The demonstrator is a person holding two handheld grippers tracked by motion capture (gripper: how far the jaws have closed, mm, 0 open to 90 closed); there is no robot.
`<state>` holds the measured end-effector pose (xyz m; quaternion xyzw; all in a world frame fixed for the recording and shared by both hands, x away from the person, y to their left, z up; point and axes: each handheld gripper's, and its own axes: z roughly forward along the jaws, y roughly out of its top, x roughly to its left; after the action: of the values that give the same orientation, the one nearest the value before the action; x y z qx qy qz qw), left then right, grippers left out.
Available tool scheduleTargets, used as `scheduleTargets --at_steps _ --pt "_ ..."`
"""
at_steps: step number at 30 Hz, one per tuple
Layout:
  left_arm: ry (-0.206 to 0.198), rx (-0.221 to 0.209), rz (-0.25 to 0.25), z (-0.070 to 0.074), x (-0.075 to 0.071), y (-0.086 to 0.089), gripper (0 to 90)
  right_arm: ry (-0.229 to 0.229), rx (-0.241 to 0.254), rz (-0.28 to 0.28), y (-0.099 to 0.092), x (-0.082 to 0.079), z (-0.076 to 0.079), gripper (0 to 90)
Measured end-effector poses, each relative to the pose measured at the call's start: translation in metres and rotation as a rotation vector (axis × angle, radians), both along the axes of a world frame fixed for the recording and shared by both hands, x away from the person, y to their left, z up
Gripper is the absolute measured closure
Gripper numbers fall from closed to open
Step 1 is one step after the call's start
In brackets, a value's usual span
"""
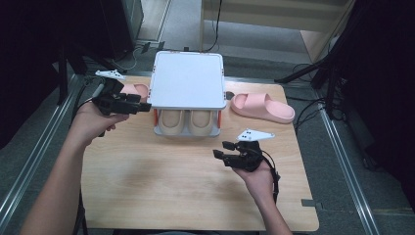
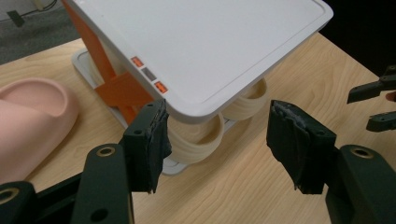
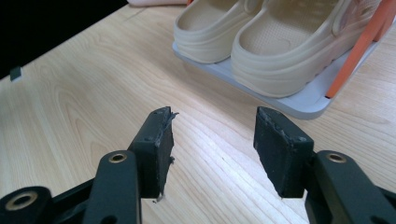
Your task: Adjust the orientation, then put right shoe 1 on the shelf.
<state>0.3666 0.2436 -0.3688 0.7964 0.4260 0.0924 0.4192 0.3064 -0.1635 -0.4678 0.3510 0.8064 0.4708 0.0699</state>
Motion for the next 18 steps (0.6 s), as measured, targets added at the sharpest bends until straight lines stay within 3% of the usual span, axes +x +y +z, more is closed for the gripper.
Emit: scheduleTargets --at_steps 18 --pt "0.003 0.001 0.102 -0.017 -0.007 0.039 40.4 0.027 0.004 0.005 0.0 0.019 -0.003 47.3"
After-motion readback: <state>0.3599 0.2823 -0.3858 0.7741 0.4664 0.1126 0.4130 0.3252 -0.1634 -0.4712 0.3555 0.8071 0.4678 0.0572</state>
